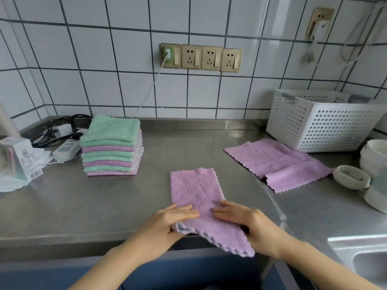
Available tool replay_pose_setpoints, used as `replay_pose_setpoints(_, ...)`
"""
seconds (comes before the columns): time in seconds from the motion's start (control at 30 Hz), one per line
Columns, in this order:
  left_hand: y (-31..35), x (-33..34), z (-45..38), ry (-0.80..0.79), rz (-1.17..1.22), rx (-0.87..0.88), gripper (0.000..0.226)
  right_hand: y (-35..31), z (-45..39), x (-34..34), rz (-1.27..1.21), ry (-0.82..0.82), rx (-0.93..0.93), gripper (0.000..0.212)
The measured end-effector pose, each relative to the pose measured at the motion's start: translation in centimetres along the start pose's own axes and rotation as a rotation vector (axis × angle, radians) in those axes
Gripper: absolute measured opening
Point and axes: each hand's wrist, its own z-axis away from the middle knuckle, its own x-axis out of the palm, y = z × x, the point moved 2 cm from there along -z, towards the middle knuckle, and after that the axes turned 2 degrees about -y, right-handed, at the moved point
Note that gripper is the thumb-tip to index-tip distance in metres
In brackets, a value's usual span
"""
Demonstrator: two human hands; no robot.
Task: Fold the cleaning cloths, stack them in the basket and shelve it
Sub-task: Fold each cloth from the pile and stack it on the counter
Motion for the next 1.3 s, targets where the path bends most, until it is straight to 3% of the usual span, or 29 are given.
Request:
replay_pose_setpoints(0.1,-1.3,-0.2,0.8,-0.034,-0.168,0.066,0.051,0.8,0.5,0.3,0.034,0.004,-0.028,0.062)
replay_pose_setpoints(0.23,-2.7,-0.6,1.7,0.178,-0.149,0.032,0.047,1.1,0.5,-0.2,-0.041,0.019,0.015,0.041)
replay_pose_setpoints(0.33,-2.2,-1.5,0.6,0.231,0.061,-0.114,0.033,0.9,-1.0,-1.6,-0.198,0.06,0.171,0.025)
replay_pose_setpoints(0.43,-2.3,-2.8,-2.4,0.337,0.18,-0.285,0.022,1.6,-4.4,-2.6,-0.231,0.194,0.31,0.023)
replay_pose_setpoints(0.53,-3.2,-3.4,-4.9,0.338,0.21,-0.522,0.028,3.2,-7.3,-2.2,-0.233,0.193,0.603,0.042)
replay_pose_setpoints(0.63,-4.2,-3.1,-6.0,0.333,0.132,-0.602,0.028,4.4,-8.7,-0.9,-0.049,0.174,0.761,0.047)
replay_pose_setpoints(1.0,-4.4,-2.1,-6.1,0.428,-0.087,-0.543,0.023,3.4,-9.1,0.6,0.189,0.221,0.879,0.038)
replay_pose_setpoints(1.2,-2.6,-2.0,-6.3,0.475,-0.358,-0.548,0.017,3.2,-9.6,0.5,0.239,0.188,0.913,0.038)
replay_pose_setpoints(1.3,-1.5,-1.8,-6.5,0.491,-0.595,-0.396,0.025,2.8,-10.0,-0.4,0.326,0.218,0.88,0.029)
